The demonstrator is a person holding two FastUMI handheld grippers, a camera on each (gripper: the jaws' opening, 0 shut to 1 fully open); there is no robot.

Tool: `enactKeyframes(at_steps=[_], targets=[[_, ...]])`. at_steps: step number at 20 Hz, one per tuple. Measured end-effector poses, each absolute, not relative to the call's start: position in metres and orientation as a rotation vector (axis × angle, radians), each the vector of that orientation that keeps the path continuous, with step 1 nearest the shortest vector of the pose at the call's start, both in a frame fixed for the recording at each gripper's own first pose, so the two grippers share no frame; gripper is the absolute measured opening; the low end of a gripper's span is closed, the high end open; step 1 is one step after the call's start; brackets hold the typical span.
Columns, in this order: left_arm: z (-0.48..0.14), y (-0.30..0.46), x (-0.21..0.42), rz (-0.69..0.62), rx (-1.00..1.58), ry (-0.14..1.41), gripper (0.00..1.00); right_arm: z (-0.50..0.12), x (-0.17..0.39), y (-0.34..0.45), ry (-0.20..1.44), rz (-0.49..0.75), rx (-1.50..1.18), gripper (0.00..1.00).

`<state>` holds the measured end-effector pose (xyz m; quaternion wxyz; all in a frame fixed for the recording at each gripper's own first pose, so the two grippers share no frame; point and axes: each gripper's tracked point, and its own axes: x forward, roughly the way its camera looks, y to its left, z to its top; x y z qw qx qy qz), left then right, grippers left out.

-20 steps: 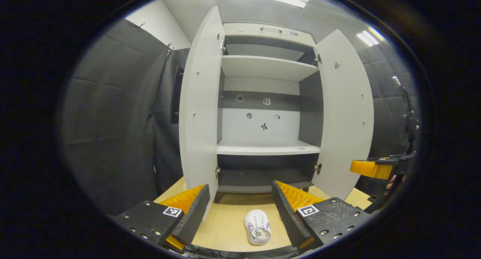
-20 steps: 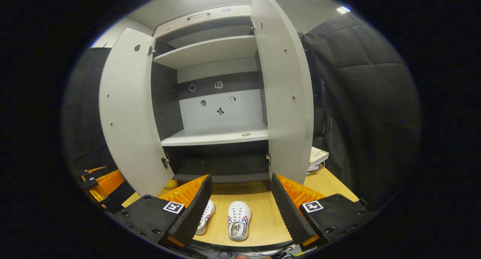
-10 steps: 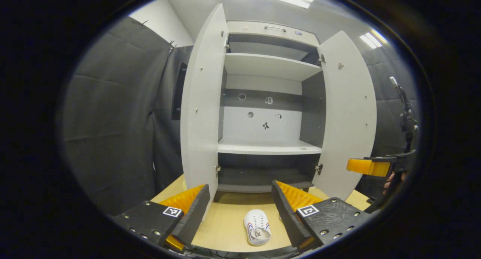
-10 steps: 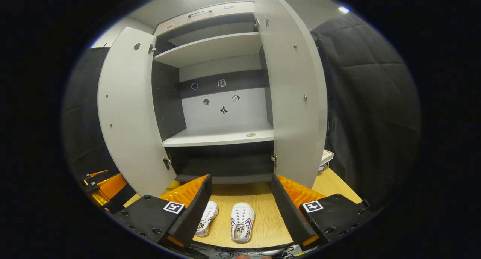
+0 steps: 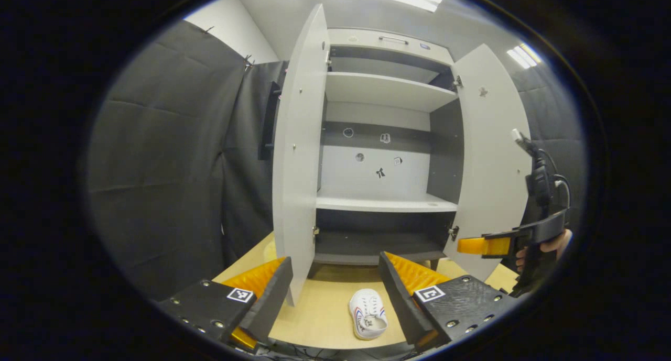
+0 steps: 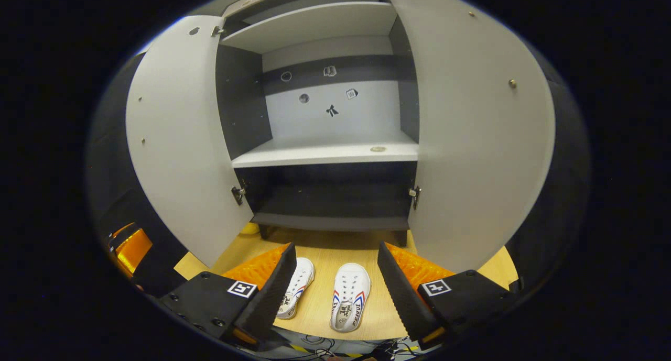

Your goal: Grab one shoe with the right hand and put it into the shoe cabinet, grab the other shoe with the left hand and put it into the shoe cabinet; then close the right door with the right hand and the left door with the left hand.

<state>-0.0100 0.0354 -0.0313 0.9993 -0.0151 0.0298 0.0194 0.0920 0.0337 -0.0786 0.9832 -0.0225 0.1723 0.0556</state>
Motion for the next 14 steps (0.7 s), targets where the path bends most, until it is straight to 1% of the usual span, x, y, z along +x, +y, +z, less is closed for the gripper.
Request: enactKeyframes(at_steps=[1, 4, 7, 14], targets=[[-0.036, 0.038, -0.013, 0.043, -0.021, 0.068, 0.95, -0.091, 0.098, 0.038, 0.382, 0.125, -0.046, 0.98], [-0.05, 0.046, -0.016, 0.056, -0.025, 0.104, 0.94, -0.137, 0.115, 0.05, 0.486, 0.149, -0.041, 0.98], [-0.06, 0.051, -0.017, 0.066, -0.043, 0.129, 0.94, -0.182, 0.129, 0.049, 0.576, 0.123, -0.036, 0.98], [-0.071, 0.059, -0.015, 0.096, -0.033, 0.164, 0.95, -0.268, 0.137, 0.05, 0.728, 0.149, -0.191, 0.99]])
